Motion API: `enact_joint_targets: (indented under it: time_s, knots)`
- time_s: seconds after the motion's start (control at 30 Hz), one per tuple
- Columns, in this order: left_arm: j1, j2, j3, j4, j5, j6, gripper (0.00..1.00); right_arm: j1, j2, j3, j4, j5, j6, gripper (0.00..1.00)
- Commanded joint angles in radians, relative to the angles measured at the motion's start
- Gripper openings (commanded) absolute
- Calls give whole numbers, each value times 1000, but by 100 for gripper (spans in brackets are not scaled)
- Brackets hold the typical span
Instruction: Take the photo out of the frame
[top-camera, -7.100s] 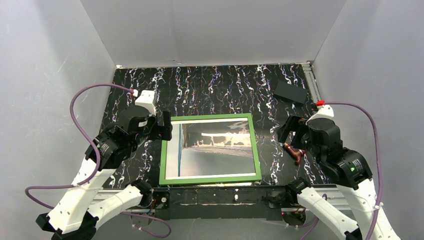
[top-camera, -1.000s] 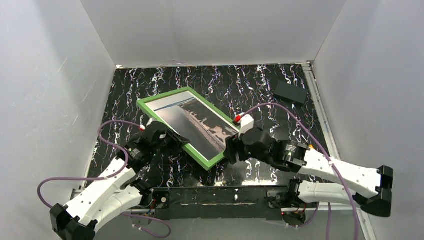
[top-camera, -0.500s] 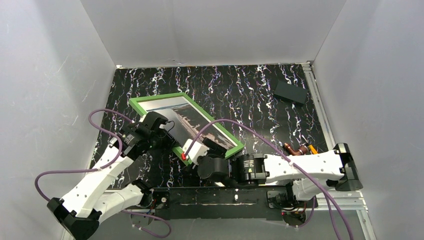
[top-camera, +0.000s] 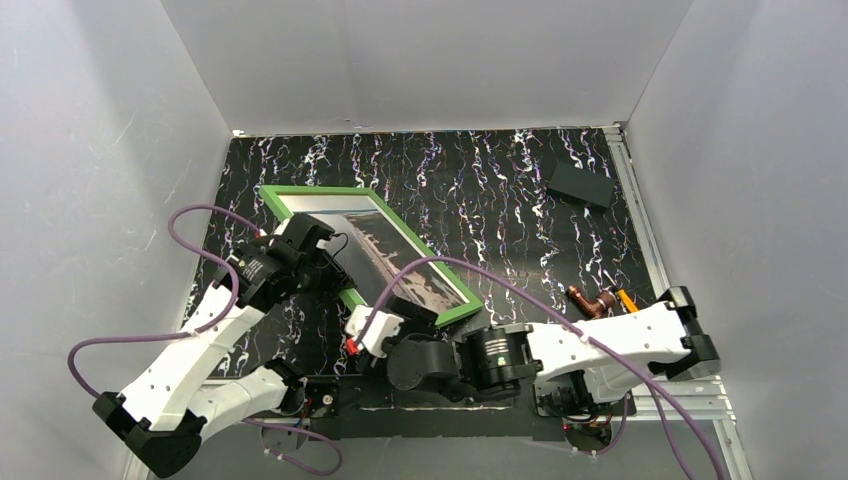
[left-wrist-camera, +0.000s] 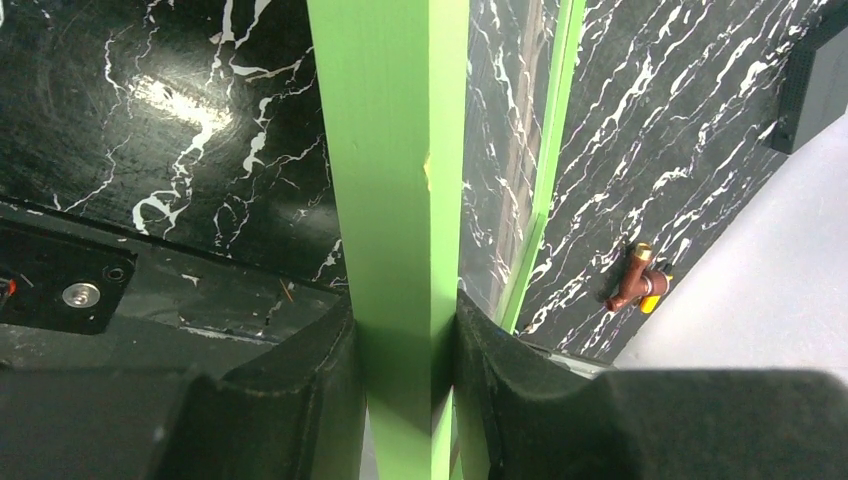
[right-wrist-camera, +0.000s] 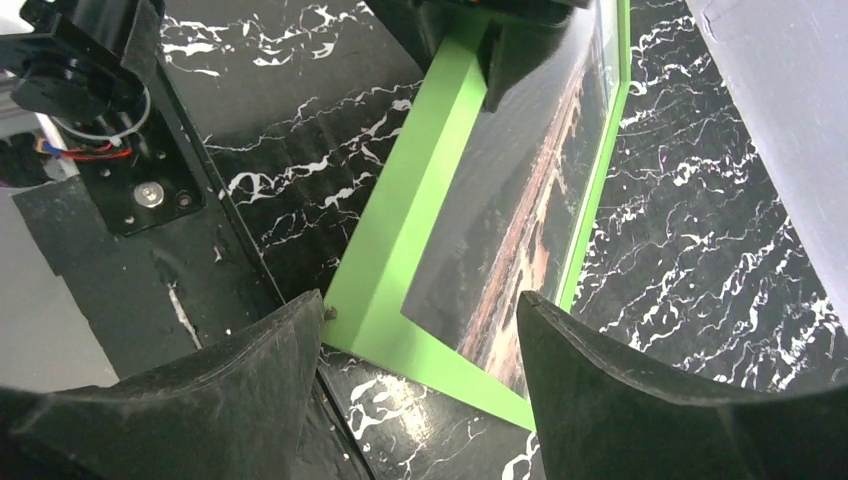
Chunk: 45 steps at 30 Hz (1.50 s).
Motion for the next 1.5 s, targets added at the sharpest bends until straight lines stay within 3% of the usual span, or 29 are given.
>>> enact_joint_targets:
  time_s: [0.0,0.2,0.3,0.4,0.57,0.6,0.7,0.8,0.83,1.0,1.13,1.3,1.47]
  knots:
    - [0,15,71,-139,-88,36,0,53,102,82,-30,49,-2,77]
    - [0,28,98,-143,-71,7,0,30,136,49,6,159,41,76]
    - [0,32,100,-142,-65,21,0,14,128,20,48,220,27,71]
    - [0,25,86,-146,-74,-5,0,12,133,19,67,264,-8,60]
    - [0,15,71,-119,-76,-33,0,14,173,21,90,348,-22,32]
    - [0,14,71,-111,-75,-27,3,13,172,21,97,353,-22,27]
    - [0,-1,72,-88,-100,12,52,3,139,14,106,337,-22,14]
    - [1,-25,89,-65,-148,102,88,-31,75,-20,100,277,8,3]
    - [0,-57,139,-48,-200,235,98,-68,-5,-65,108,196,35,1]
    - [1,-141,220,6,-313,532,98,-190,-197,-183,172,-20,96,1]
    - [0,-236,194,111,-359,689,98,-347,-372,-302,260,-285,160,1]
    - [0,-283,162,141,-369,756,98,-593,-517,-408,298,-549,298,1]
    - [0,-260,121,107,-327,746,98,-842,-523,-440,266,-751,455,1]
